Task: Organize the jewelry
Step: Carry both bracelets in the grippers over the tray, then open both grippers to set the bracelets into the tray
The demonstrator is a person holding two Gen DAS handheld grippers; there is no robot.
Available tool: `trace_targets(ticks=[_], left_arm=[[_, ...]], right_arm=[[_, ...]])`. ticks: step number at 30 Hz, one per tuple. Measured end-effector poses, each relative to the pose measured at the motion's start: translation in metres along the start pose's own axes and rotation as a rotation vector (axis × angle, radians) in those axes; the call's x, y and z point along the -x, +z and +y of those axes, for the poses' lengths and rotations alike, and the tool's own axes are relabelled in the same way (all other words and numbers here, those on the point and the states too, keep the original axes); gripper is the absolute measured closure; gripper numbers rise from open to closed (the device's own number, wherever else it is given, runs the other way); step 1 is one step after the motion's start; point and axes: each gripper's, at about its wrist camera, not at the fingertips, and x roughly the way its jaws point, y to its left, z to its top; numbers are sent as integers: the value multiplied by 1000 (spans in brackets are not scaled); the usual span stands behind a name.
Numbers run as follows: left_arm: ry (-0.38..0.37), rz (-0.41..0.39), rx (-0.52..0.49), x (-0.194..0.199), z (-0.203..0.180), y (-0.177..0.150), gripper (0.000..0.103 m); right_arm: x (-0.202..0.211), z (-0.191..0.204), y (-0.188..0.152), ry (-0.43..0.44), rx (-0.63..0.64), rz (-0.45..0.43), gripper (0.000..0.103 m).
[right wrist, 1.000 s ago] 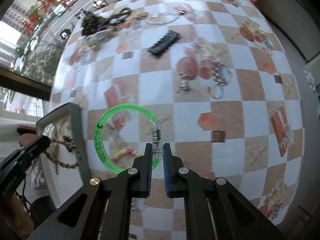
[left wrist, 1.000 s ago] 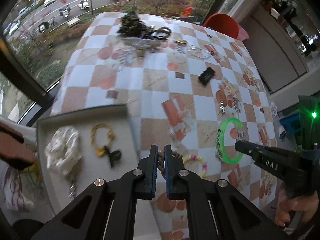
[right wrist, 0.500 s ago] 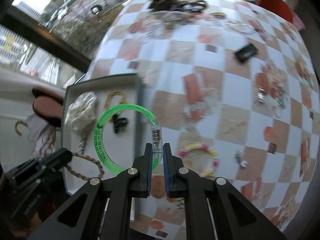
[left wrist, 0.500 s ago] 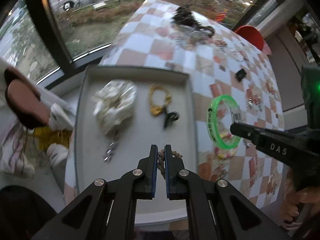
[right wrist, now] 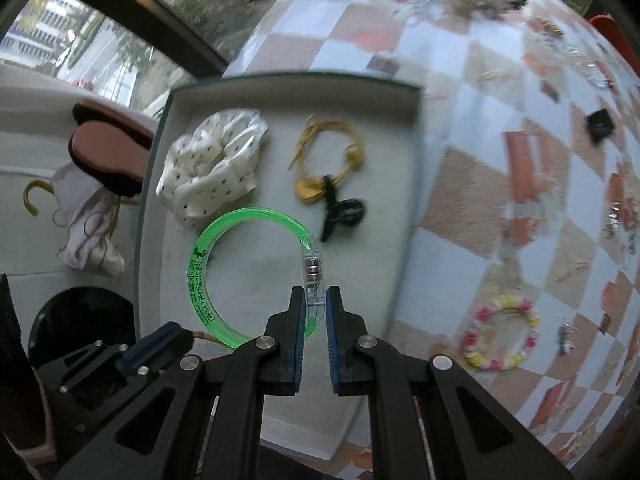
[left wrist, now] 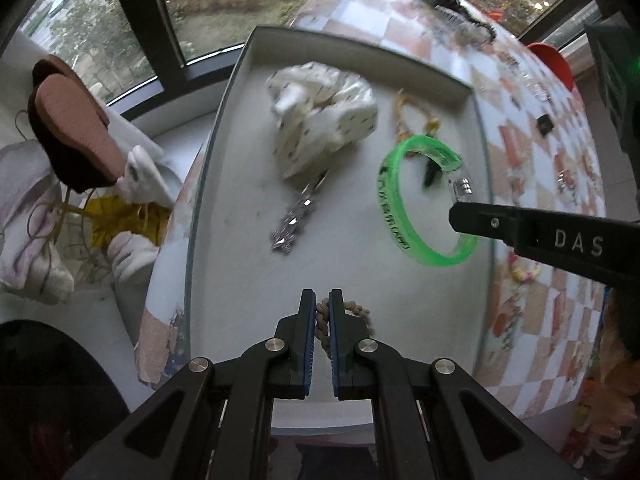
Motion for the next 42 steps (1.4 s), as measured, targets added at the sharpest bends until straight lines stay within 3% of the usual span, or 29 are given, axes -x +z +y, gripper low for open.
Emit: trace_targets(ticks=[15,21,23,33,42], left_arm=[[96,31,-36,-25,4,-7,92],[134,37,-59,-24,-3,-6,92],[141,41,-61,-22,-5,-6,92],[149,43,-82,-14,-13,-5,92],[149,52,-122,-11,-26,-4,92]], right_arm=[[-38,14,8,-53,0,55,91],[-38,17,8,-32,0,66,85],[-37,16,11,-20,-11,64,78],[5,-4,11,51,-50,-12,73],[41,-40,-9,73,-101,-64,72]])
